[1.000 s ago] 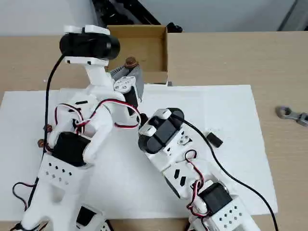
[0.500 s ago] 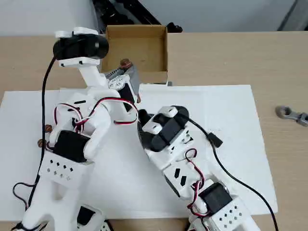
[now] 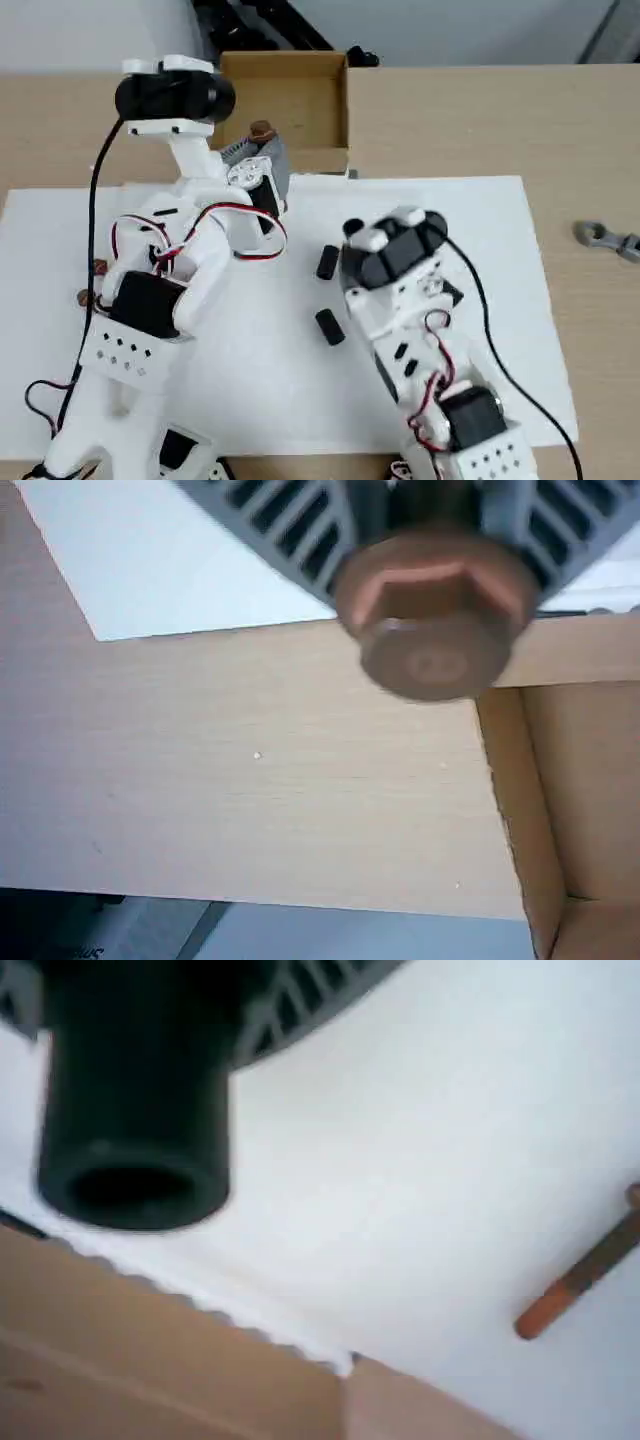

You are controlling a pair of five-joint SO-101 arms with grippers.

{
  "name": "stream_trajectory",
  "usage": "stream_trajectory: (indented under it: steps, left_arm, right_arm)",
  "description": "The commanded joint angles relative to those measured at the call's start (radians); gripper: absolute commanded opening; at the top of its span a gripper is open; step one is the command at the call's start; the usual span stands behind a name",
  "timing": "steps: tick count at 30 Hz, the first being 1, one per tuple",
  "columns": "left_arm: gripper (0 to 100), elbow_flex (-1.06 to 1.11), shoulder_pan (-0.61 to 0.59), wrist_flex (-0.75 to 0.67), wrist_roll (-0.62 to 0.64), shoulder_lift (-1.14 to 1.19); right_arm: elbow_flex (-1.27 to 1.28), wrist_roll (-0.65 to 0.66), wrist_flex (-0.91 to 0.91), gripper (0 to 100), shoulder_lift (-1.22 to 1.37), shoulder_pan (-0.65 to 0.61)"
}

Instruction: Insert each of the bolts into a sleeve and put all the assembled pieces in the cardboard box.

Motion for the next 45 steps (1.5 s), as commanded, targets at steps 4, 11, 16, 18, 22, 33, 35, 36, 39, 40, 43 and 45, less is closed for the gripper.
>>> stream_trajectory:
  steps: [4,11,16,18,22,33,35,36,39,40,43,45]
  left_arm:
    - [1,-0.012,0.002,-0.029,0.02,-0.006]
    - [1,0.004,0.049,-0.038,0.02,-0.006]
    - [1,0.025,0.115,-0.072,0.048,-0.006]
    - [1,0.028,0.137,-0.089,0.058,-0.006]
    - [1,0.022,0.152,-0.101,0.06,-0.006]
    - [0,0.007,0.164,-0.138,0.084,0.002]
    - [0,0.01,0.164,-0.132,0.087,0.002]
    - [0,0.01,0.164,-0.132,0.087,-0.002]
    - [0,0.016,0.158,-0.13,0.089,-0.006]
    - [0,0.015,0.158,-0.13,0.089,-0.006]
    - [0,0.012,0.164,-0.109,0.086,-0.006]
    - [0,0.012,0.166,-0.094,0.084,-0.006]
  right_arm:
    - [-0.006,0.012,-0.002,0.5,-0.102,-0.068]
    - [0.011,0.012,-0.081,0.4,-0.101,-0.104]
    - [0.026,0.012,-0.079,0.4,-0.101,-0.111]
    - [0.037,0.012,-0.077,0.4,-0.101,-0.111]
    - [0.048,0.012,-0.077,0.4,-0.101,-0.111]
    - [0.043,0.009,-0.084,0.4,-0.111,-0.139]
    - [0.043,0.009,-0.085,0.4,-0.111,-0.139]
    - [0.043,0.008,-0.085,0.4,-0.111,-0.139]
    - [0.043,0.0,-0.087,0.4,-0.111,-0.117]
    - [0.043,-0.012,-0.087,0.4,-0.111,-0.105]
    - [0.043,-0.018,-0.099,0.4,-0.111,-0.088]
    - [0.041,-0.018,-0.101,0.4,-0.111,-0.087]
